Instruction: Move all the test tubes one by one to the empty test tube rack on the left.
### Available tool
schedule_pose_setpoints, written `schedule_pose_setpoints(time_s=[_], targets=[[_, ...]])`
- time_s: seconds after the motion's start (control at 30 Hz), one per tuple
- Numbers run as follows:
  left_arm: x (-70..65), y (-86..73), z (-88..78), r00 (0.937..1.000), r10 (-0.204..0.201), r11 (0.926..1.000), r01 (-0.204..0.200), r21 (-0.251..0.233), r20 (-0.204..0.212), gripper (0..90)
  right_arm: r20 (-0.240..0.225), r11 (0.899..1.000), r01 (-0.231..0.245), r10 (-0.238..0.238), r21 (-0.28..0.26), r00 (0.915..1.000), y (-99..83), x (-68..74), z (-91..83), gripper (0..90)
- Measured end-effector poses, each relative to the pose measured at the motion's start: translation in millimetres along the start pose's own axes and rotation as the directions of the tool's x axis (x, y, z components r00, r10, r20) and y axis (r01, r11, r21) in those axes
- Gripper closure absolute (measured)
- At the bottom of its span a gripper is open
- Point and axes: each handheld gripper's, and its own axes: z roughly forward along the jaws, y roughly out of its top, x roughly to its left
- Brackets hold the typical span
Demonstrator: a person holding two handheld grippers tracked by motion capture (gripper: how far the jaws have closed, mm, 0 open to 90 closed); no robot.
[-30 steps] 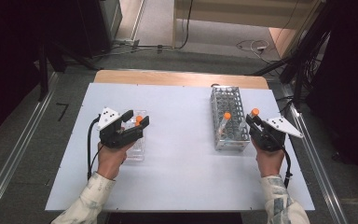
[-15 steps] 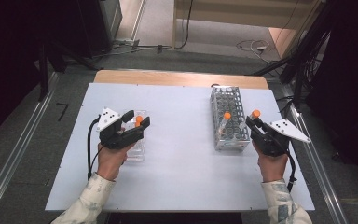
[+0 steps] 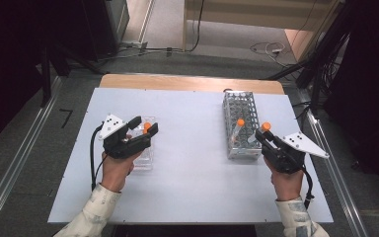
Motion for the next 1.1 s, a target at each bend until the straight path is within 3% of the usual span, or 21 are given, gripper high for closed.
schedule_pose_setpoints(time_s=[0.4, 0.73, 1.1], targets=[[-8.7, 0.8, 0.3, 0.9994, 0.008, 1.0000, -0.008, 0.003, 0.033, 33.5, -0.085, 0.999, 0.035, -0.034, 0.010, 0.9957, -0.3, 26.2, 3.1, 72.0], [-20.3, -1.0, 3.0, 0.9976, 0.020, 0.9997, -0.020, 0.010, 0.067, 34.2, -0.176, 0.995, 0.087, -0.078, 0.040, 0.9814, -4.8, 57.8, 19.7, 72.0], [-38.7, -6.0, 8.7, 0.9912, 0.048, 0.9981, -0.052, 0.033, 0.123, 34.5, -0.233, 0.988, 0.136, -0.117, 0.068, 0.9654, -10.7, 85.5, 40.0, 71.9]])
